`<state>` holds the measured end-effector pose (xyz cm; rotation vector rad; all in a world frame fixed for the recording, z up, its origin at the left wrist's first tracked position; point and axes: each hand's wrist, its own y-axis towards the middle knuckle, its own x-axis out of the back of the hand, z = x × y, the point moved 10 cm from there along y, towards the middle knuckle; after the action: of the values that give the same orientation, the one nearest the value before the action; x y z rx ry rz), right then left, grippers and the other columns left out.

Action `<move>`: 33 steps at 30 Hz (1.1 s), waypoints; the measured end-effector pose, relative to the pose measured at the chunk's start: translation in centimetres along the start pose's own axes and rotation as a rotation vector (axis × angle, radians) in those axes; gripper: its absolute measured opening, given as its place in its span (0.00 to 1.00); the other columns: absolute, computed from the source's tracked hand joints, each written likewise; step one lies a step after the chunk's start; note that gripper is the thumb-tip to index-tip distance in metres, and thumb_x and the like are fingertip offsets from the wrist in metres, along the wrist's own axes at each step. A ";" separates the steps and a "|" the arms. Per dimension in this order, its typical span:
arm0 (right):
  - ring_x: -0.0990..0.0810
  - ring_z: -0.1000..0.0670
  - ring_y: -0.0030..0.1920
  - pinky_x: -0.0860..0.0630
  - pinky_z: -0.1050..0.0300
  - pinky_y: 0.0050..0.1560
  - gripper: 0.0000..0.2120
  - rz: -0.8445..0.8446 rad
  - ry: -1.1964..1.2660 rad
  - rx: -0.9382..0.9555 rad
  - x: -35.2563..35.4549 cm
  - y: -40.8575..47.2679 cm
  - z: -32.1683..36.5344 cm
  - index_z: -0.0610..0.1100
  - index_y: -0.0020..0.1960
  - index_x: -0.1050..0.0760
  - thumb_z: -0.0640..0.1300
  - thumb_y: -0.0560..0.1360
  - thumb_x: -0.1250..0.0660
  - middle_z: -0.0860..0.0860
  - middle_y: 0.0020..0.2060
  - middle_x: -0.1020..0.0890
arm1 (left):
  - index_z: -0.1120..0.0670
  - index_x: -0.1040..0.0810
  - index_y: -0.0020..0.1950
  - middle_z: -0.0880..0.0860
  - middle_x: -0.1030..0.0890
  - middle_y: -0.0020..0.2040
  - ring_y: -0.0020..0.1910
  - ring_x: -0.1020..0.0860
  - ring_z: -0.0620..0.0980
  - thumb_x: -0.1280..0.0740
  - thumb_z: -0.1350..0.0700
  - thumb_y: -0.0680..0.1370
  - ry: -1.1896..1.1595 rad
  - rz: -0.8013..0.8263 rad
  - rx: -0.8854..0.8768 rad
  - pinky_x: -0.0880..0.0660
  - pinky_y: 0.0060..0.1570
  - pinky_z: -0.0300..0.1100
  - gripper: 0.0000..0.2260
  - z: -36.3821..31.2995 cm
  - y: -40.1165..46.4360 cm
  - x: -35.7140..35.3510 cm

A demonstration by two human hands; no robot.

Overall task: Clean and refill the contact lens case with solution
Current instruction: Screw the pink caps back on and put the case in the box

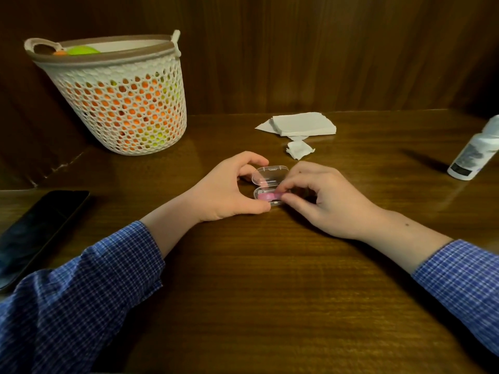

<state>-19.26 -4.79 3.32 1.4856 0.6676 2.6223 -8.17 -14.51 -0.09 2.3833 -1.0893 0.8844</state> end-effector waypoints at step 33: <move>0.23 0.62 0.59 0.26 0.67 0.60 0.10 0.000 0.065 -0.042 0.3 0.0 -1.0 0.55 0.57 0.17 0.51 0.78 0.32 0.61 0.56 0.20 | 0.41 0.21 0.57 0.38 0.20 0.56 0.60 0.23 0.38 0.25 0.52 0.76 0.140 -0.062 -0.112 0.24 0.65 0.44 0.12 -2.4 -1.2 0.1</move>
<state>-20.23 -5.03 3.15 1.3941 0.6142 2.6776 -8.10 -12.45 1.61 2.2154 -0.9800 0.9283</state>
